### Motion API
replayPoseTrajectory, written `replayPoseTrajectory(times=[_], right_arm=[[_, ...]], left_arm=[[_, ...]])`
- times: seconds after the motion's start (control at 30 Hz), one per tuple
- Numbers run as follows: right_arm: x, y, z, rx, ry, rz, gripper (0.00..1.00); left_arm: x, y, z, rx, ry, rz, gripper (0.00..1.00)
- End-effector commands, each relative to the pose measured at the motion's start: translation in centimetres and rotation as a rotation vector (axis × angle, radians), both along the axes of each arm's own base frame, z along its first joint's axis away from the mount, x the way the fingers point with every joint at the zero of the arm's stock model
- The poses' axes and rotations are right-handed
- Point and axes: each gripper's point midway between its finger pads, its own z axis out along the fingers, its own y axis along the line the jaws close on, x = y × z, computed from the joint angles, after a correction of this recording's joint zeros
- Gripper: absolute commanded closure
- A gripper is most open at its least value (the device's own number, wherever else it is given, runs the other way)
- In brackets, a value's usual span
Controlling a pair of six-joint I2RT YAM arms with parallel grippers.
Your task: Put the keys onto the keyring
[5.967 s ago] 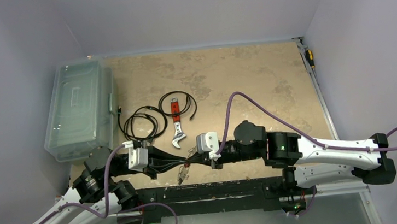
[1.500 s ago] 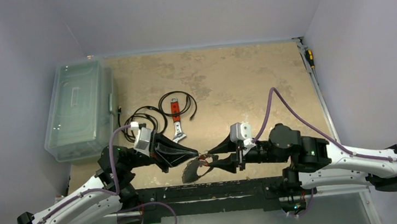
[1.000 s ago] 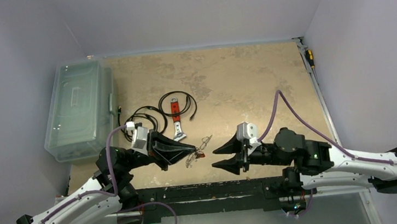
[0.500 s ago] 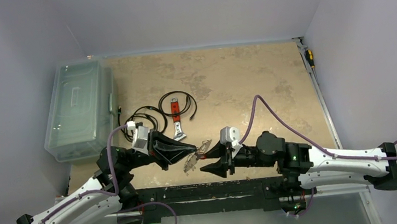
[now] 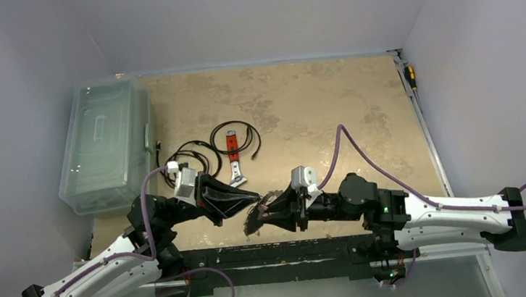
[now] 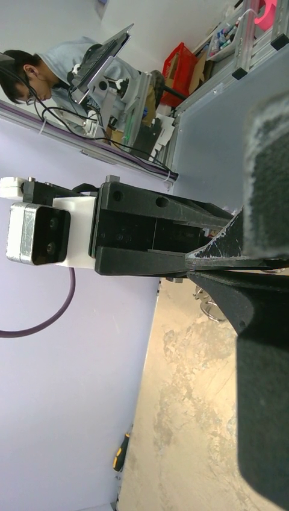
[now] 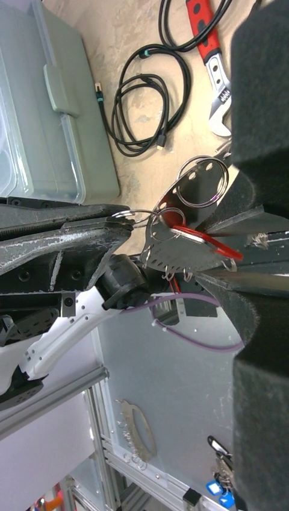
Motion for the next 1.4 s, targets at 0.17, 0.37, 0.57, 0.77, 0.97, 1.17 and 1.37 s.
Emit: replayPoseTrajectory(times=[0.17, 0.37, 0.57, 0.77, 0.97, 1.17, 1.37], right_arm=[[0.6, 0.7, 2.2, 0.086, 0.0, -0.03, 0.87], [1.1, 0.3, 2.7, 0.083, -0.004, -0.061, 1.0], [1.9, -0.9, 4.1, 0.071, -0.025, -0.114, 1.0], [2.1, -1.3, 3.9, 0.053, -0.024, -0.13, 1.0], [1.2, -0.6, 1.7, -0.057, -0.006, -0.07, 1.0], [1.1, -0.8, 0.8, -0.09, -0.001, -0.068, 1.0], [0.4, -0.2, 0.2, -0.081, 0.025, -0.028, 0.75]], left_arm=[[0.0, 0.5, 1.0, -0.045, -0.018, 0.015, 1.0], [0.1, 0.5, 1.0, -0.045, -0.019, 0.021, 1.0], [0.1, 0.6, 1.0, -0.049, -0.019, 0.023, 1.0], [0.1, 0.7, 1.1, -0.051, -0.022, 0.029, 1.0], [0.2, 0.7, 1.2, -0.052, -0.024, 0.034, 1.0], [0.2, 0.8, 1.4, -0.054, -0.028, 0.037, 1.0], [0.2, 0.9, 1.4, -0.053, -0.028, 0.041, 1.0]])
